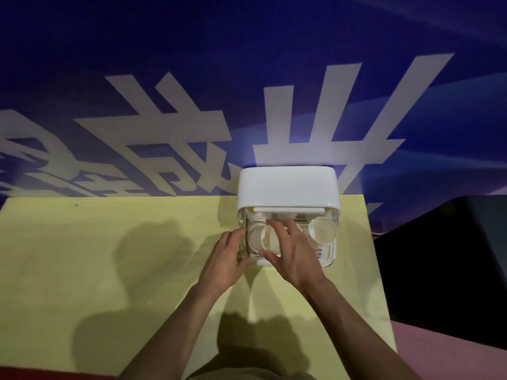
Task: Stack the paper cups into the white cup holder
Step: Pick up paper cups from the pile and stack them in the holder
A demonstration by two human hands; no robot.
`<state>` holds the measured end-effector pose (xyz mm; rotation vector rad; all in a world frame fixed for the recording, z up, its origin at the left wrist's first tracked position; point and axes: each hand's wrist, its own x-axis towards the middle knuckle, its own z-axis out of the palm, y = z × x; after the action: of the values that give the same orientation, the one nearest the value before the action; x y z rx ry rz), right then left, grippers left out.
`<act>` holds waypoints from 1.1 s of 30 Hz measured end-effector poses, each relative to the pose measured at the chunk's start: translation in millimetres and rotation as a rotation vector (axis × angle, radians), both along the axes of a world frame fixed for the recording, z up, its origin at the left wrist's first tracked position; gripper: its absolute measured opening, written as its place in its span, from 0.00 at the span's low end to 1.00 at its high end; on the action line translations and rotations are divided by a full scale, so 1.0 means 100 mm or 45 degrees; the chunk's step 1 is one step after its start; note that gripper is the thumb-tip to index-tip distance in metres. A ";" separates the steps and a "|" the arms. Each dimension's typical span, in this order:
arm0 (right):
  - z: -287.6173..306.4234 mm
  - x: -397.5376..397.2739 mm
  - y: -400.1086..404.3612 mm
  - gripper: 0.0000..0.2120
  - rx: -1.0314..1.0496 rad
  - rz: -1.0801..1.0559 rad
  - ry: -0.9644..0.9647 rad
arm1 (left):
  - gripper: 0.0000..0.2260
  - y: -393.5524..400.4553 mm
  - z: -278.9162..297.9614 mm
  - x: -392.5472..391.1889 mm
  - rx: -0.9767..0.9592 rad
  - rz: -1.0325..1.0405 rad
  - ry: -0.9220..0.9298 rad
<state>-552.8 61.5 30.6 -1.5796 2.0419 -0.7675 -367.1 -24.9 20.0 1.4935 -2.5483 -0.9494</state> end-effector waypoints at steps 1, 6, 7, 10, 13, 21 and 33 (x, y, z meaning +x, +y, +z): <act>-0.03 0.03 -0.03 0.33 0.024 -0.004 0.020 | 0.30 0.02 0.01 0.05 0.000 0.004 -0.014; -0.12 0.15 -0.15 0.33 0.086 -0.035 0.142 | 0.27 0.06 0.06 0.20 0.008 -0.021 -0.019; -0.14 0.16 -0.17 0.33 0.092 -0.039 0.168 | 0.27 0.05 0.07 0.22 0.006 -0.026 -0.013; -0.22 0.22 -0.20 0.34 0.152 -0.060 0.251 | 0.26 0.04 0.12 0.23 -0.005 -0.034 -0.003; -0.29 0.27 -0.22 0.36 0.222 -0.098 0.304 | 0.26 0.04 0.17 0.22 -0.024 -0.047 -0.006; -0.21 0.15 -0.08 0.32 0.100 -0.149 0.233 | 0.25 -0.07 0.32 0.17 -0.154 -0.094 0.029; 0.29 -0.39 0.29 0.30 -0.109 -0.315 0.174 | 0.39 -0.11 0.34 -0.18 -0.037 -0.225 0.040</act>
<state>-591.8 90.6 59.8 -1.4774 2.3645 -0.8658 -384.8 -36.0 54.3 1.2525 -2.6943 -0.9419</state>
